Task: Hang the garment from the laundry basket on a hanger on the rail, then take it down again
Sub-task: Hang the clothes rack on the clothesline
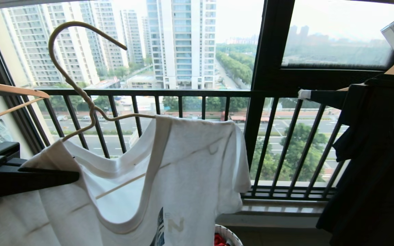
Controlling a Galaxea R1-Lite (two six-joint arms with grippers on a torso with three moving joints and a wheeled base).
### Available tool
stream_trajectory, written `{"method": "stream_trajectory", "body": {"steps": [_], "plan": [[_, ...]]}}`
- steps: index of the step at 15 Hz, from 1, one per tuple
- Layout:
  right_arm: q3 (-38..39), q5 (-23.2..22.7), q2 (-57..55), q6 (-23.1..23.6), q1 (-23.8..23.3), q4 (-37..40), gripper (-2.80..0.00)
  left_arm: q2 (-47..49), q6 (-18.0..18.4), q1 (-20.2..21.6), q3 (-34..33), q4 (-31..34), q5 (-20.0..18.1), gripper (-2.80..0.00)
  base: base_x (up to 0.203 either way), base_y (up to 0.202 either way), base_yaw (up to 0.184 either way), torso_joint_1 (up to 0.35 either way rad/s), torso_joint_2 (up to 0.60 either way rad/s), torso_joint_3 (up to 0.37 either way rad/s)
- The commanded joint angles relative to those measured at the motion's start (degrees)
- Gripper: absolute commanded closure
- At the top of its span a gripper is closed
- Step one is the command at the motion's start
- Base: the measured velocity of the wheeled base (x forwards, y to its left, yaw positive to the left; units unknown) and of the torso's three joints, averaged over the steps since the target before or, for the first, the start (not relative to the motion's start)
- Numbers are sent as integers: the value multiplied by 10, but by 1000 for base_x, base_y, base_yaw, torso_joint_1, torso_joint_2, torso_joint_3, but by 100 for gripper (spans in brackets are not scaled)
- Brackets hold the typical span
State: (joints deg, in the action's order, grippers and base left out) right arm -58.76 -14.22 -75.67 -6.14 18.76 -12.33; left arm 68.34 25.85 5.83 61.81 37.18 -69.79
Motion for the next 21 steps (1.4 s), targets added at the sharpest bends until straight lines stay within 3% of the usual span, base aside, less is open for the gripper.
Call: {"method": "stream_trajectory", "body": {"steps": [1,5,13,21], "plan": [[3,-15,44,13,1,21,0,-26,1,-15,-14,2,-4,0,0,0,0,168,-346,-184],[2,-30,81,36,2,57,0,-54,1,-28,-36,7,-3,0,0,0,0,155,-338,-173],[7,-44,92,34,2,56,0,-60,-19,-27,-49,6,-2,0,0,0,0,143,-301,-155],[5,-45,104,39,2,64,0,-63,-46,-13,-51,2,11,0,0,0,0,0,0,0]]}}
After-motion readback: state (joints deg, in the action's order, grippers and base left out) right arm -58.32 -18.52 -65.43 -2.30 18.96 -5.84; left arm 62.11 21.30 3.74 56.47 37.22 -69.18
